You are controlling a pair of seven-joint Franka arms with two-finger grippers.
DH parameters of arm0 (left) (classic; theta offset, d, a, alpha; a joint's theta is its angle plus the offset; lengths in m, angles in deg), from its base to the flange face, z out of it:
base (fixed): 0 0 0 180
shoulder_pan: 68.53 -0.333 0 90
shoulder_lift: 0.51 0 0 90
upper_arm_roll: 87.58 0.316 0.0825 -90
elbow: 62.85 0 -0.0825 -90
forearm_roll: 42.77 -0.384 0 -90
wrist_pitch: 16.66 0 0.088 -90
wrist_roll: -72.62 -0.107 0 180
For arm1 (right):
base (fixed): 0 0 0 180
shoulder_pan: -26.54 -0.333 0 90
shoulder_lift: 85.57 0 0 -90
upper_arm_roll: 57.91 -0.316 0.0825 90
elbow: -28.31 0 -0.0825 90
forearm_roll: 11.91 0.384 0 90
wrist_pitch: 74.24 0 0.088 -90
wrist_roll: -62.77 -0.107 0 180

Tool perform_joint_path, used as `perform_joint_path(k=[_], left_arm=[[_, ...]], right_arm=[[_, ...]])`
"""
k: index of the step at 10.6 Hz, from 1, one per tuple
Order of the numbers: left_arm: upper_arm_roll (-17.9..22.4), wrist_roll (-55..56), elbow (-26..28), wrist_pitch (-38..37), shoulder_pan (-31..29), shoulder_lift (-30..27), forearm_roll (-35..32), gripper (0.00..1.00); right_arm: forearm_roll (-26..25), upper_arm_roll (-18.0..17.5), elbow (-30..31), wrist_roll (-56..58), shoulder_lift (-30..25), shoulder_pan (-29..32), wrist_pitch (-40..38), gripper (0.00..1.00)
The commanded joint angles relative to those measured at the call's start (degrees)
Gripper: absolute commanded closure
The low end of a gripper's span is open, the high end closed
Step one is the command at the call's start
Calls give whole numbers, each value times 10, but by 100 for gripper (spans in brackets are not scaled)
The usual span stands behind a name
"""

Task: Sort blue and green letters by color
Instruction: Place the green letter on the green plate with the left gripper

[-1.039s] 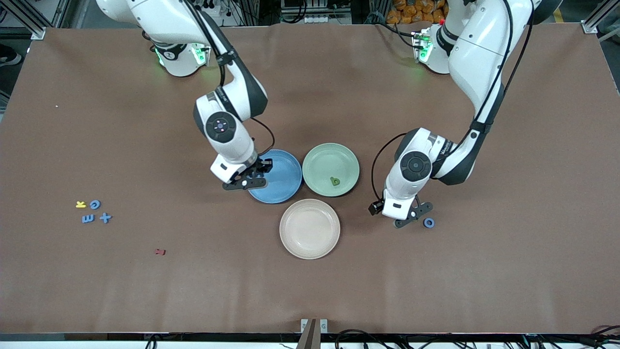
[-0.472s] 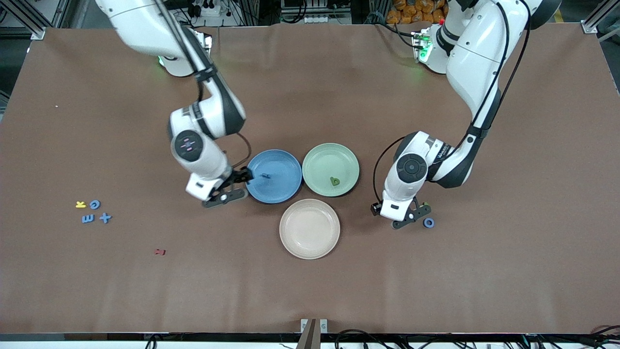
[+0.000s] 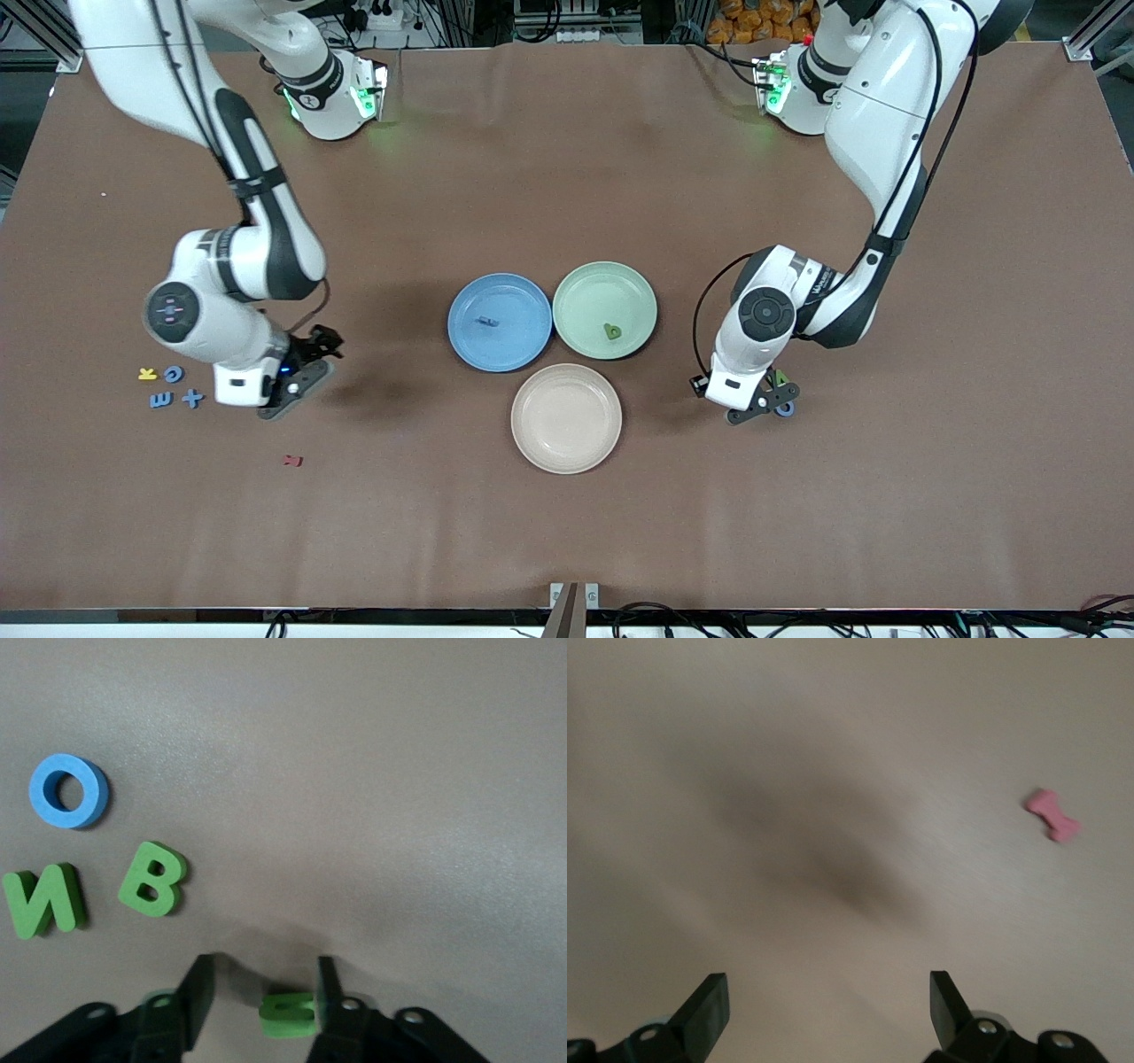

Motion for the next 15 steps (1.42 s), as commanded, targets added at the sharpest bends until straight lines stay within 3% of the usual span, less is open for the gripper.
perform_joint_path(k=[1,6,9,12,15], left_arm=[[-1,6,-9,1,6,5,-6,54],[-4,7,-8,1,7,5,-6,55],[-5,6,-8,1,7,6,-6,97],[-11,7,-8,0,7,-1,-6,100],[-77,67,-11,0,7,-12,10,100]], right_arm=[[-12,3,-4,163,1,75,-6,0],[-124,10,-74,270,49,189,-5,0],[-118,10,-104,295,90,208,-3,0],[-103,10,-108,295,112,211,32,0],[-32,9,-104,319,116,213,32,0]])
